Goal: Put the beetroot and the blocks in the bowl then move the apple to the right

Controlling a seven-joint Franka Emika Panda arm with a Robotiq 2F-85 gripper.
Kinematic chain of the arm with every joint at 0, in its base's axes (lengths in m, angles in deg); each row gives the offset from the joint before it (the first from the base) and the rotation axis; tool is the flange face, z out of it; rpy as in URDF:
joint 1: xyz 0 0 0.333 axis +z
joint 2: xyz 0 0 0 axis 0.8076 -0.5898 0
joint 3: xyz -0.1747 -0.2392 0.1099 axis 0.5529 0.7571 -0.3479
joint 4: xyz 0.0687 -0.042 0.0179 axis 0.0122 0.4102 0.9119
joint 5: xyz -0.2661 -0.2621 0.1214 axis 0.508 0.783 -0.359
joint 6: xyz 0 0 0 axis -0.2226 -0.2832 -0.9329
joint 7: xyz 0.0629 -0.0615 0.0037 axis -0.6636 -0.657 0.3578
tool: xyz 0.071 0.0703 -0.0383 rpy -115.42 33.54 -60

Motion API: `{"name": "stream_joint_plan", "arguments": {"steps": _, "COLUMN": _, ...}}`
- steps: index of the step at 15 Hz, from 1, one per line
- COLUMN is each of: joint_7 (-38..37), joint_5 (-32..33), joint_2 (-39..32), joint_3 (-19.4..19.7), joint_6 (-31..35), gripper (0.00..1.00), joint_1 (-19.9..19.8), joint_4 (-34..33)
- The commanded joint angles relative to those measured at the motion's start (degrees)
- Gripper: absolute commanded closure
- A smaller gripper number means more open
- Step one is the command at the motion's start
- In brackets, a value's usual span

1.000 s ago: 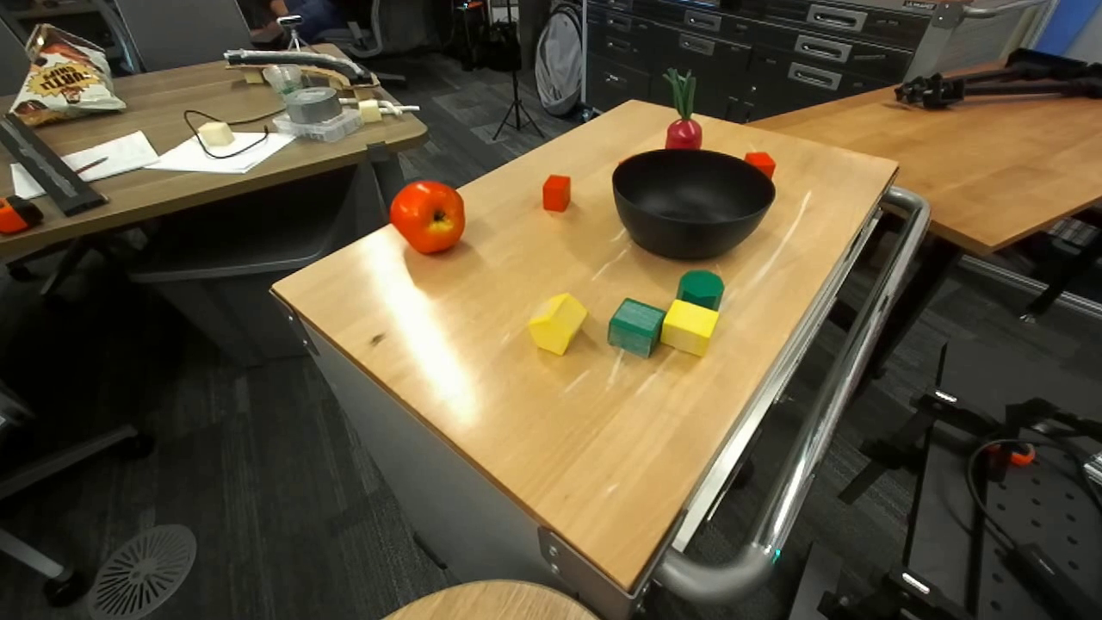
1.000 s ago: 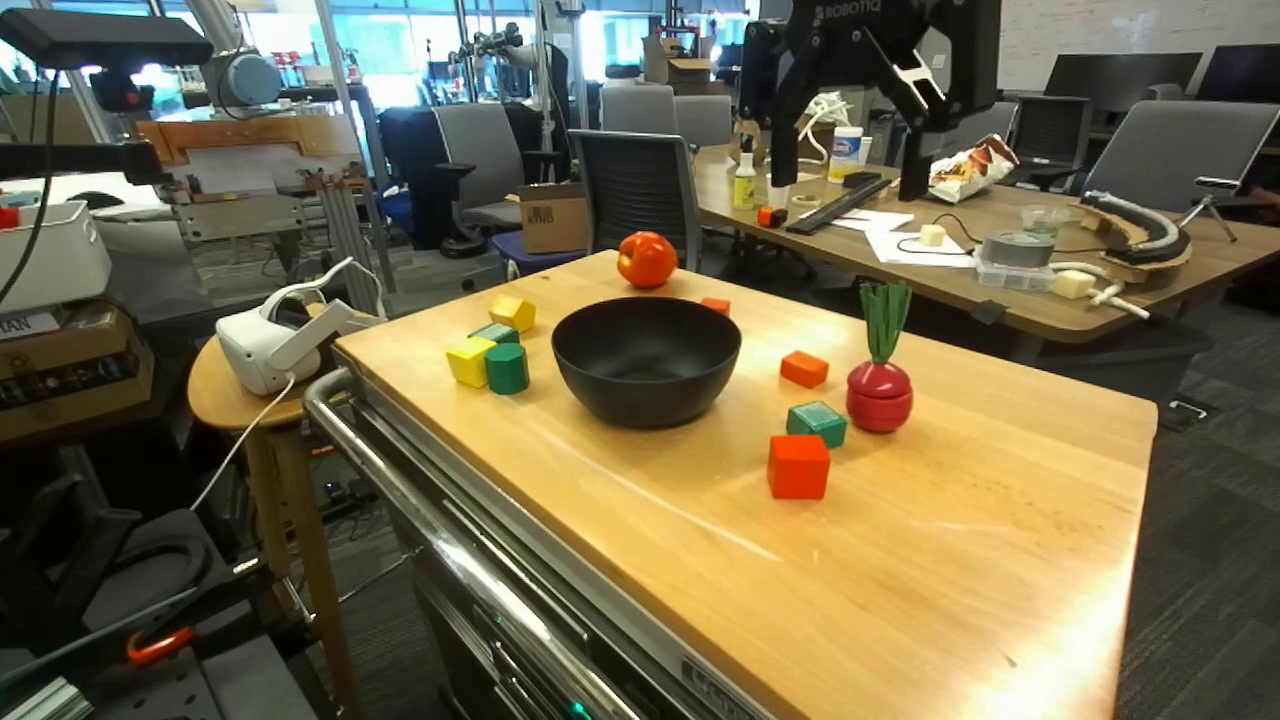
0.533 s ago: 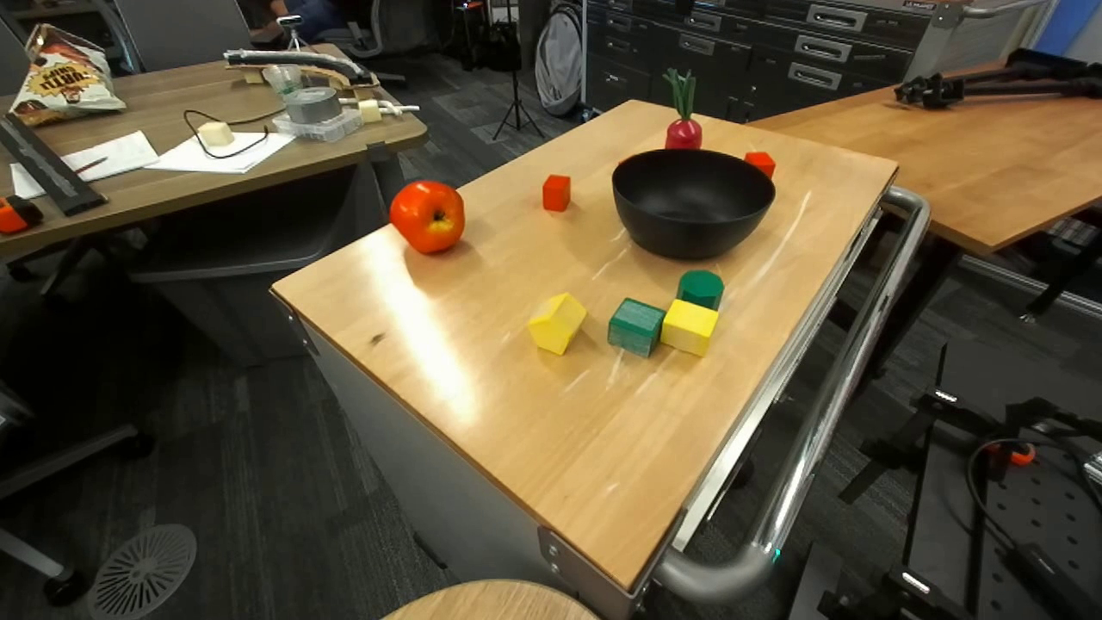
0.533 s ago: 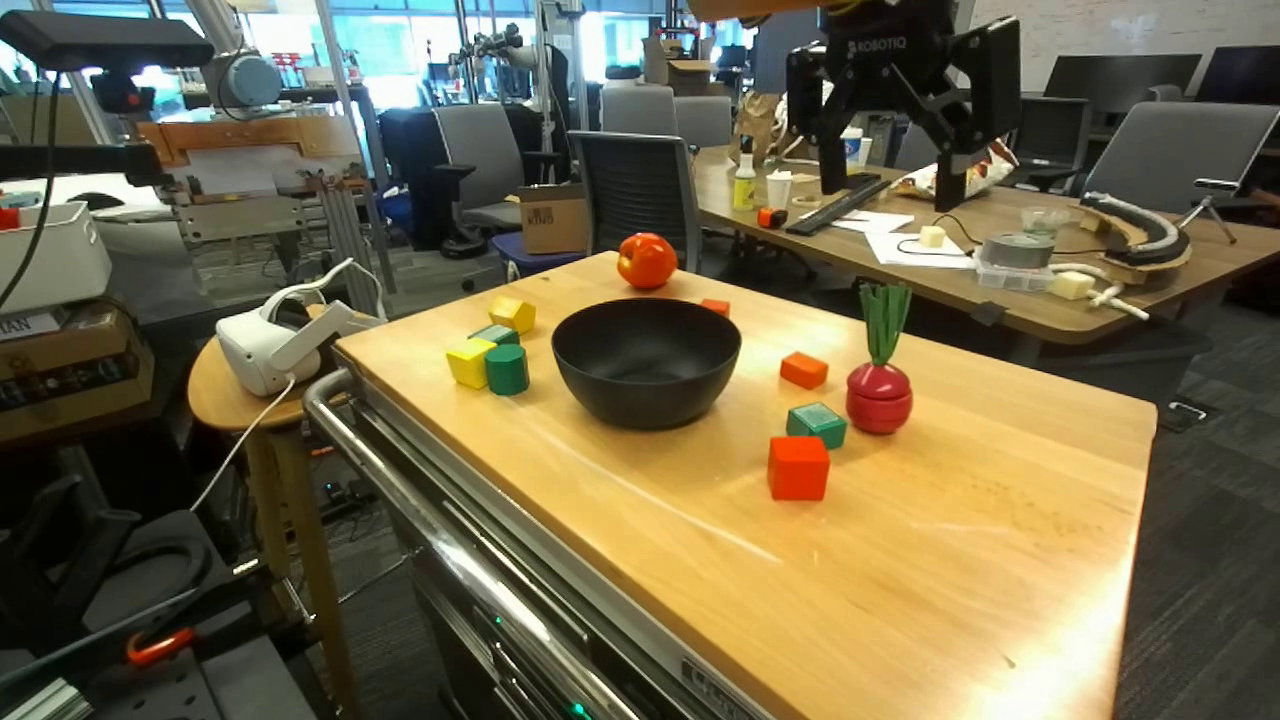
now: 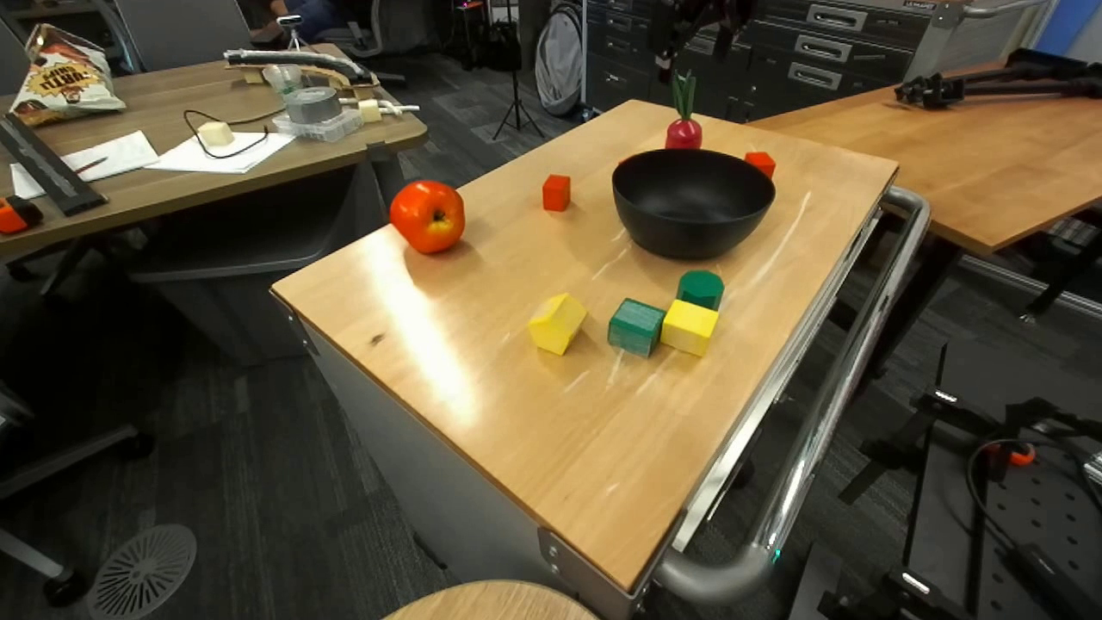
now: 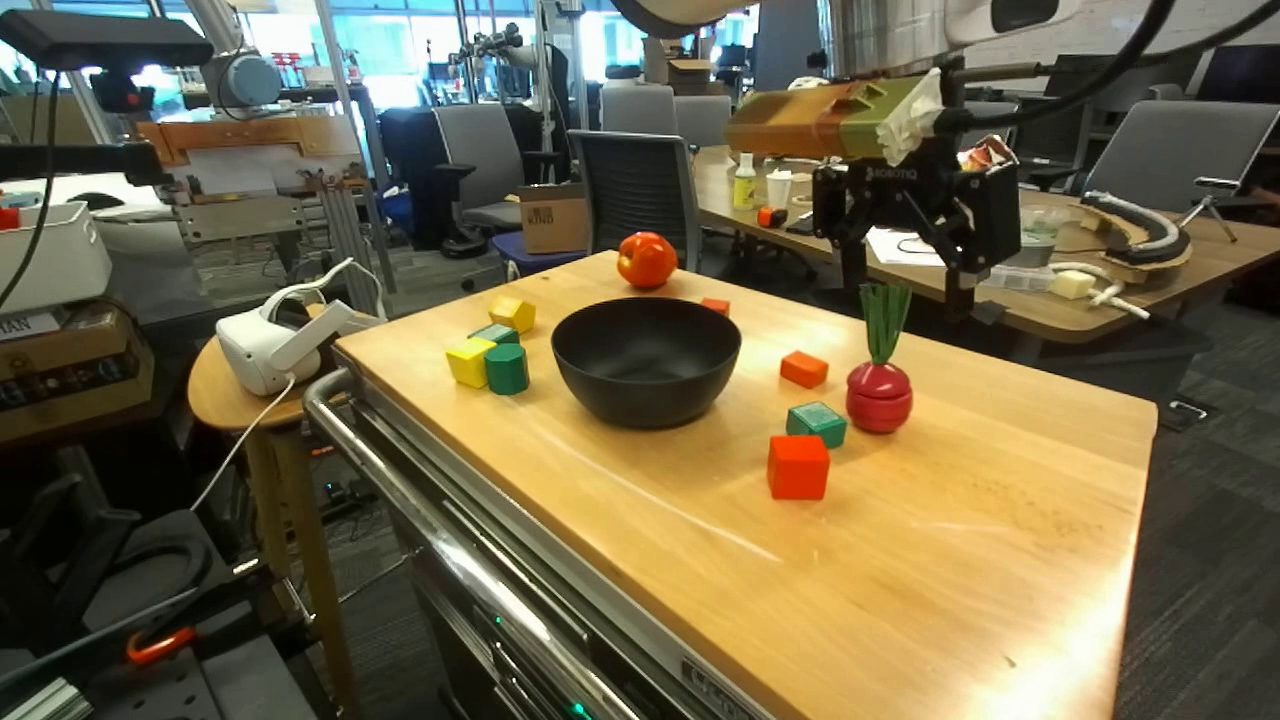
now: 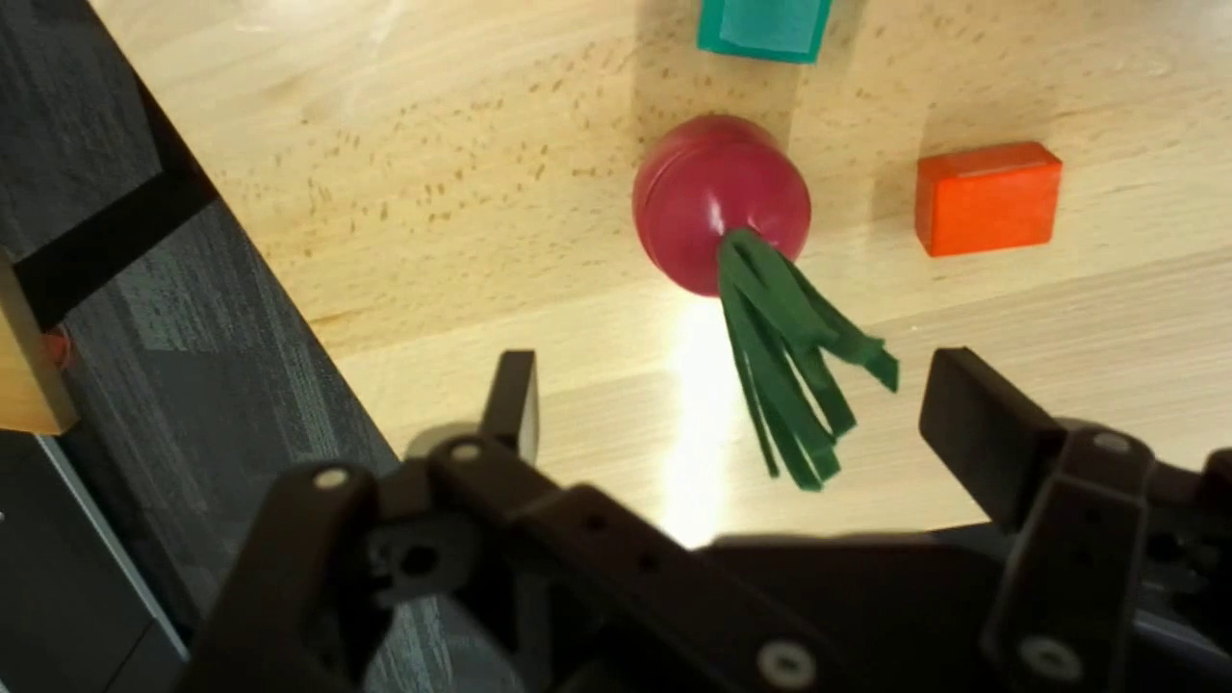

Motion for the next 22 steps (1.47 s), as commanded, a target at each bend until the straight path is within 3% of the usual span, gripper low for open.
{"name": "stream_joint_plan", "arguments": {"steps": 1, "joint_7": -1.3, "joint_5": 0.3, "joint_2": -3.8, "joint_3": 0.4, "joint_6": -4.2, "gripper": 0.26, "joint_1": 0.3, "joint_4": -5.4}}
{"name": "stream_joint_plan", "arguments": {"steps": 10, "joint_7": -0.7, "joint_5": -1.0, "joint_2": -6.5, "joint_3": 0.0, "joint_6": -13.9, "gripper": 0.96, "joint_1": -0.4, "joint_4": -10.5}}
{"name": "stream_joint_plan", "arguments": {"steps": 11, "joint_7": -0.3, "joint_5": -1.1, "joint_2": -6.1, "joint_3": 0.0, "joint_6": -15.2, "gripper": 1.0, "joint_1": -0.5, "joint_4": -10.7}}
{"name": "stream_joint_plan", "arguments": {"steps": 17, "joint_7": 5.6, "joint_5": -0.7, "joint_2": 4.4, "joint_3": -1.0, "joint_6": -24.4, "gripper": 0.99, "joint_1": -0.3, "joint_4": -9.9}}
{"name": "stream_joint_plan", "arguments": {"steps": 22, "joint_7": 10.7, "joint_5": -5.4, "joint_2": 10.6, "joint_3": -3.0, "joint_6": -34.9, "gripper": 0.99, "joint_1": 0.5, "joint_4": -10.0}}
